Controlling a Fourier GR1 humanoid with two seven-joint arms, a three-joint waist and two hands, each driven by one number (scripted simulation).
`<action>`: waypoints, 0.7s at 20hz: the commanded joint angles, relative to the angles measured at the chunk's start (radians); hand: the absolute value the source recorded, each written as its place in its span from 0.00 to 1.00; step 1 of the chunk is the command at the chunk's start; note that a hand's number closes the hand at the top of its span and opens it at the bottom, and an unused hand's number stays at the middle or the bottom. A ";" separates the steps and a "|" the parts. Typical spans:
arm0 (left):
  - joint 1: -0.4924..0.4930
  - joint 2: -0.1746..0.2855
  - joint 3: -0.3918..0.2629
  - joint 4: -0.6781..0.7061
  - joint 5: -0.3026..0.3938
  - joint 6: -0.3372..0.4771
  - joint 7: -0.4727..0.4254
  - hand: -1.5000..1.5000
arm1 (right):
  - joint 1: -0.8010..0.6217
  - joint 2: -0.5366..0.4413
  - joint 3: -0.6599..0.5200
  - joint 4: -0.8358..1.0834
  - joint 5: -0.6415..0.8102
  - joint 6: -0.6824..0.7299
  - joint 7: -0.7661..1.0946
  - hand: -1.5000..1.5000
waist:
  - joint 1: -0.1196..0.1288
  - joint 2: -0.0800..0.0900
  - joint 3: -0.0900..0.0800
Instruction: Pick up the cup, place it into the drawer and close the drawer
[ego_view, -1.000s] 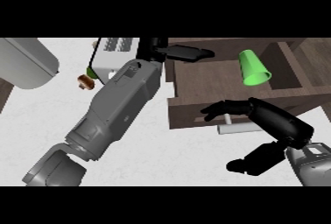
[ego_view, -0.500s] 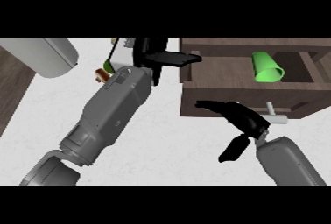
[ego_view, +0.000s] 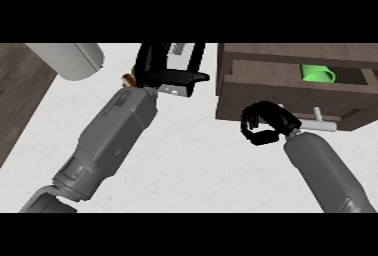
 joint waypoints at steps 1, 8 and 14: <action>0.043 0.037 0.007 -0.053 0.011 -0.031 0.016 0.00 | -0.145 -0.025 -0.093 0.186 -0.017 -0.039 -0.086 1.00 | 0.027 0.012 0.004; 0.146 0.090 -0.016 -0.122 0.009 -0.102 0.031 0.00 | -0.319 -0.078 -0.229 0.335 -0.074 -0.101 -0.102 1.00 | 0.065 0.017 0.005; 0.154 0.095 -0.024 -0.135 0.005 -0.117 0.041 0.00 | -0.367 -0.137 -0.279 0.353 -0.117 -0.070 -0.071 1.00 | 0.095 0.035 0.005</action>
